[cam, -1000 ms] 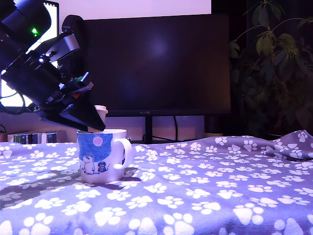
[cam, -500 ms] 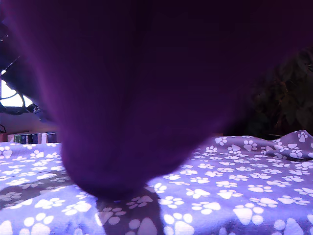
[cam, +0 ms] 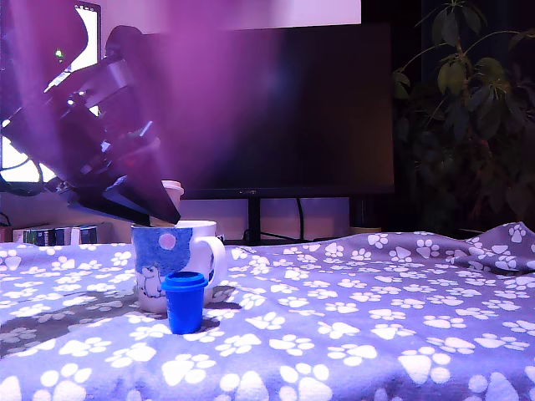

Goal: Pick up the coffee capsules on the table and drop them inside the coffee cup

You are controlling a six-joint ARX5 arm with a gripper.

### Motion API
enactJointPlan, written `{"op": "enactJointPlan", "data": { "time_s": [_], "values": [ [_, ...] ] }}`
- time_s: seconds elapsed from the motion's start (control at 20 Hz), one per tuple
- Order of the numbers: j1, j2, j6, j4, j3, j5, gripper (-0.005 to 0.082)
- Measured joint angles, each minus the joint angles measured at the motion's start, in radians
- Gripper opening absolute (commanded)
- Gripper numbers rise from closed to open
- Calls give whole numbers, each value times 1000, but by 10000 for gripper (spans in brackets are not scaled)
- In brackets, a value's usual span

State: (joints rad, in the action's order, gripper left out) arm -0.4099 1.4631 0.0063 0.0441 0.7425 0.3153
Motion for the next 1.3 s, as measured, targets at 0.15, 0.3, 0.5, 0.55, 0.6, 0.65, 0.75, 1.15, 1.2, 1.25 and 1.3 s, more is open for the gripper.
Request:
{"op": "enactJointPlan", "data": {
  "time_s": [0.15,0.3,0.5,0.55,0.6,0.65,0.75,1.15,1.2,1.25,1.3],
  "values": [
    [0,0,-2,0,0,10,549],
    [0,0,-2,1,0,16,571],
    [-3,0,-2,2,2,26,535],
    [-3,0,-2,0,2,39,492],
    [-3,0,-2,-2,2,59,435],
    [-3,0,-3,-11,2,77,363],
    [-2,0,-3,-23,2,104,151],
    [-5,-98,-3,-47,2,96,-19],
    [-10,-120,-3,-53,2,81,-19],
    [-19,-142,-3,-54,2,64,-19],
    [-29,-162,5,-55,2,50,-19]
  ]
}}
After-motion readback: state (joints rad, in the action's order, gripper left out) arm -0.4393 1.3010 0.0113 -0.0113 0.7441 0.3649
